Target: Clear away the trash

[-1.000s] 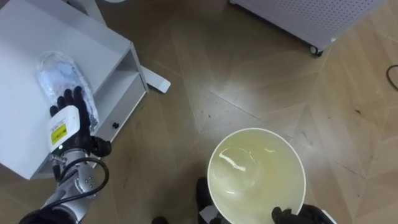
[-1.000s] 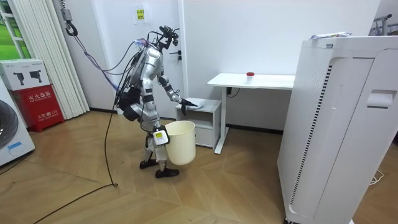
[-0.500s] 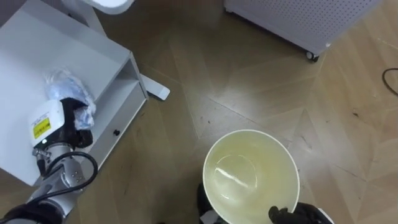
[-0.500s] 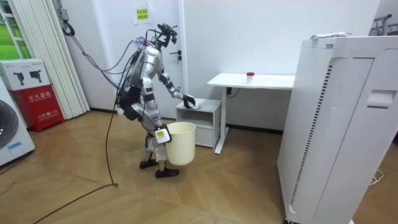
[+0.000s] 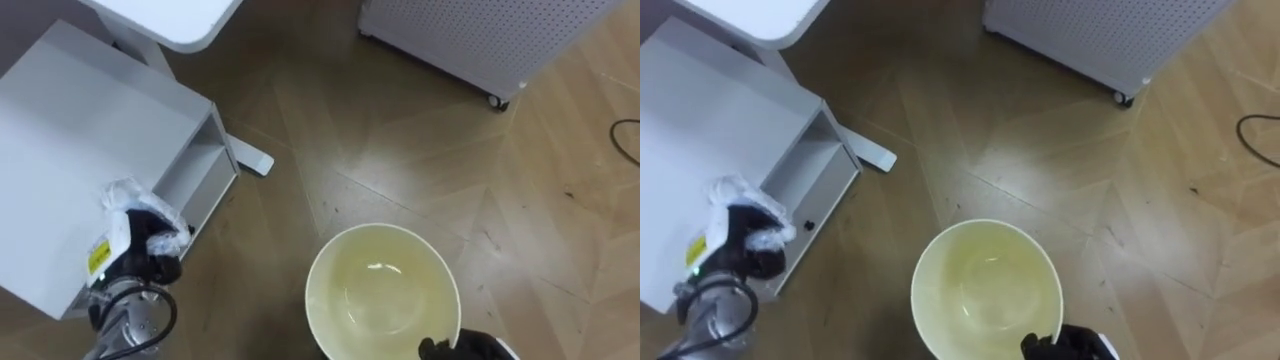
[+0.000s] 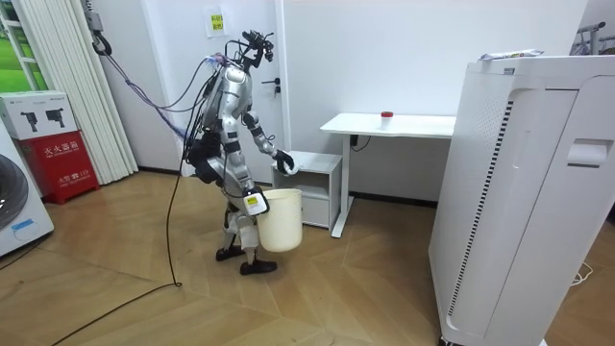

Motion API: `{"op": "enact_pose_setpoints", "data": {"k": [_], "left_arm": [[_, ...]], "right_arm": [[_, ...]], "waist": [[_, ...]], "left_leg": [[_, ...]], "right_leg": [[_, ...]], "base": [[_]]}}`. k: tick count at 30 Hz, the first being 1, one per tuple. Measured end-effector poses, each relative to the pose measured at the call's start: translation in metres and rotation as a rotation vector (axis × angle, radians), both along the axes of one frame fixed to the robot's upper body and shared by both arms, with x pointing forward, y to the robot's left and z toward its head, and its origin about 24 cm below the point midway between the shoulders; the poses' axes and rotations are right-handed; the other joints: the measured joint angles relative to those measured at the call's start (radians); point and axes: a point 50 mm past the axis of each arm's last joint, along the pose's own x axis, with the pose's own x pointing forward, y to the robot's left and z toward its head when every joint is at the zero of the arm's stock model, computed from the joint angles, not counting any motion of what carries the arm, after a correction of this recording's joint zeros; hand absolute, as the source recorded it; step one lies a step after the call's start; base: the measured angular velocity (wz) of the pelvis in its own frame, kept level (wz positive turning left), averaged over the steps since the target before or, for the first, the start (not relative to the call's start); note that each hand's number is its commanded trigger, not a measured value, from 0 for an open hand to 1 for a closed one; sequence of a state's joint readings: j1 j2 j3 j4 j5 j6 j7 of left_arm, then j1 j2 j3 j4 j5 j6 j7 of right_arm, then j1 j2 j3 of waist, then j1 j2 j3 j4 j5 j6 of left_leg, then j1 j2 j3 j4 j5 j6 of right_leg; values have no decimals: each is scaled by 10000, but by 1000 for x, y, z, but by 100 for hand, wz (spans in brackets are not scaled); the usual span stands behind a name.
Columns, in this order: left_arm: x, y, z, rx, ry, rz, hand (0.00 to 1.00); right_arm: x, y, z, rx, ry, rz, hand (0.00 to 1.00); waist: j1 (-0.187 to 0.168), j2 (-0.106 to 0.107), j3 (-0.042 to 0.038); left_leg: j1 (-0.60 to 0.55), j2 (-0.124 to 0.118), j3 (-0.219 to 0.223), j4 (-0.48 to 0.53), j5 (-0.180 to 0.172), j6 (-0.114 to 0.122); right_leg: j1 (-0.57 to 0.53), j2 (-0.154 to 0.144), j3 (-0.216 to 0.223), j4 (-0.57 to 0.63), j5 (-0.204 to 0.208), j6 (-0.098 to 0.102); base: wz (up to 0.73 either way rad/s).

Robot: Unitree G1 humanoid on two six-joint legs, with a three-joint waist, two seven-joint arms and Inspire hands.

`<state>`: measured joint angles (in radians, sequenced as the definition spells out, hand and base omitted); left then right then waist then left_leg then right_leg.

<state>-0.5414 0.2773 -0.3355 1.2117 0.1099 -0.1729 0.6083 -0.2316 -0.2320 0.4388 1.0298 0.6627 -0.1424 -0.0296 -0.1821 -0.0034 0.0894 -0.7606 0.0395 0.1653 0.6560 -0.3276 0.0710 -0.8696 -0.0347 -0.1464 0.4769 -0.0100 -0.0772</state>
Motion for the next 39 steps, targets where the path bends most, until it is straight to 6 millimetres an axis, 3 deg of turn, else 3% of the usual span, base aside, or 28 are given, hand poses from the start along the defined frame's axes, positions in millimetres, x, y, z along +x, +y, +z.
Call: {"op": "enact_pose_setpoints", "data": {"k": [3,8,11,12,16,25,26,27,28,39], "left_arm": [[-6,-14,-8,-1203,-116,-157,100],[-27,-57,-28,-3146,99,-1528,100],[-48,-83,-44,-4223,1108,-2793,100],[-58,-91,-52,-4525,1615,-3234,100],[-86,-116,-70,-5444,3234,-4953,100],[-104,-128,-75,-6300,4464,-6555,100],[-104,-130,-74,-6372,4463,-6683,76],[-105,-132,-73,-6493,4488,-6889,25],[-106,-134,-73,-6586,4551,-7034,0],[-109,-132,-74,-6313,4833,-7349,0]], "right_arm": [[-2,5,-2,86,-64,51,100],[-3,11,-3,258,-293,-20,100],[-4,19,-5,437,-254,121,100],[-8,22,-7,530,-143,225,100],[-25,23,-16,698,306,463,100],[-36,20,-22,956,575,617,100],[-37,20,-22,963,581,606,100],[-37,20,-22,965,584,594,100],[-38,20,-23,967,592,582,100],[-37,19,-22,884,512,790,100]], "waist": [[140,-18,-11],[486,-133,-104],[545,-268,-257],[589,-324,-347],[915,-395,-564],[1101,-352,-600],[1112,-344,-600],[1115,-333,-598],[1118,-313,-609],[1195,-209,-626]], "left_leg": [[216,-27,16,-200,66,9],[638,-160,181,-632,180,10],[777,-229,168,-876,320,1],[855,-225,168,-923,337,-2],[1249,-202,175,-1106,385,15],[1393,-329,237,-1410,660,149],[1372,-324,237,-1410,664,155],[1340,-326,238,-1407,671,166],[1338,-329,238,-1405,673,169],[1418,-366,286,-1581,710,156]], "right_leg": [[212,4,31,-170,38,24],[376,-79,174,-147,29,39],[471,-133,154,-244,30,43],[553,-133,129,-278,31,42],[1052,-80,93,-661,171,90],[1350,-156,96,-1289,602,183],[1349,-150,93,-1342,636,182],[1330,-153,91,-1363,653,188],[1330,-153,92,-1365,656,190],[1304,-148,152,-1374,657,190]], "base": [[-1],[-2],[8],[6],[1],[1],[0],[0],[0],[0]]}}
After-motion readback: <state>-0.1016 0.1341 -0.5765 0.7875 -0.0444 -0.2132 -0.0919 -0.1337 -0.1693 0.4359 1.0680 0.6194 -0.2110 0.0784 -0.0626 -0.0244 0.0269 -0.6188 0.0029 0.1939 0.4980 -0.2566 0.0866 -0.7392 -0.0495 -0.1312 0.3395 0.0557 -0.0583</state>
